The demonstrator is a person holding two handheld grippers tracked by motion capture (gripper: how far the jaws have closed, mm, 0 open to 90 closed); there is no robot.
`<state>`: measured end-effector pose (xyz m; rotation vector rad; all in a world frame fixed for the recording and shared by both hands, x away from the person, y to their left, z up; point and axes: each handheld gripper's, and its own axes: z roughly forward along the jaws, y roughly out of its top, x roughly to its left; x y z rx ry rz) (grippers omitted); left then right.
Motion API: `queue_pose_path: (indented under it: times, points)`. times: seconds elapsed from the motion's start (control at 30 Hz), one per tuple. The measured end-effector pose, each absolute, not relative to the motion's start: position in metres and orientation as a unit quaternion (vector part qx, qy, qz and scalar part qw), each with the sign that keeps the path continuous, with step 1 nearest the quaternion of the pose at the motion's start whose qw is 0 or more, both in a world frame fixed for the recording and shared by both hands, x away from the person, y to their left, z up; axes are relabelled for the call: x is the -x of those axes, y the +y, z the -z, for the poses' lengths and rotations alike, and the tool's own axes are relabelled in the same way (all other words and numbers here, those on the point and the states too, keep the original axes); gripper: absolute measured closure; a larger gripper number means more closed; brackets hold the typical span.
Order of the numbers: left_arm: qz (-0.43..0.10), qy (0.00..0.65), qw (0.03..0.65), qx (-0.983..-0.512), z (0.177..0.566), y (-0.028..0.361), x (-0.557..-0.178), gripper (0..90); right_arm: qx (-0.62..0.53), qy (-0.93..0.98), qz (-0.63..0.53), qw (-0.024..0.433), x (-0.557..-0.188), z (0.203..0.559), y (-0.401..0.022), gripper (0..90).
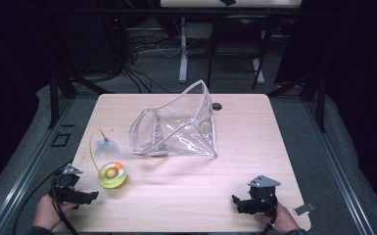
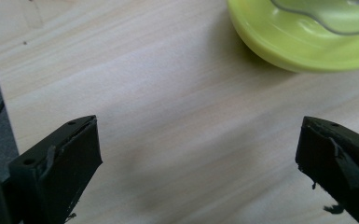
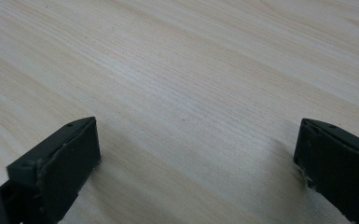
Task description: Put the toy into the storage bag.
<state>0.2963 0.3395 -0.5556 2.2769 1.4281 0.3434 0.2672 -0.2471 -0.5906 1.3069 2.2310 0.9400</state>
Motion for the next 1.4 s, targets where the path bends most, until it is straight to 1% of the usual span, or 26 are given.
queue_pose_path:
  times: [0.33, 0.83, 1.07, 1.4]
  points:
    - [-0.101, 0.516, 0.198, -0.827, 0.554, 0.338, -0.295, 0.0, -0.464, 0.797, -0.334, 0.192, -0.268, 0.59, -0.247, 0.0]
    - [-0.093, 0.513, 0.245, -0.817, 0.529, 0.334, -0.289, 0.0, -0.464, 0.797, -0.334, 0.195, -0.267, 0.59, -0.247, 0.0]
    - [-0.102, 0.503, 0.261, -0.818, 0.518, 0.331, -0.288, 0.0, -0.464, 0.797, -0.334, 0.194, -0.267, 0.59, -0.247, 0.0]
    - [-0.11, 0.496, 0.278, -0.815, 0.498, 0.33, -0.299, 0.0, -0.464, 0.797, -0.333, 0.194, -0.267, 0.59, -0.247, 0.0]
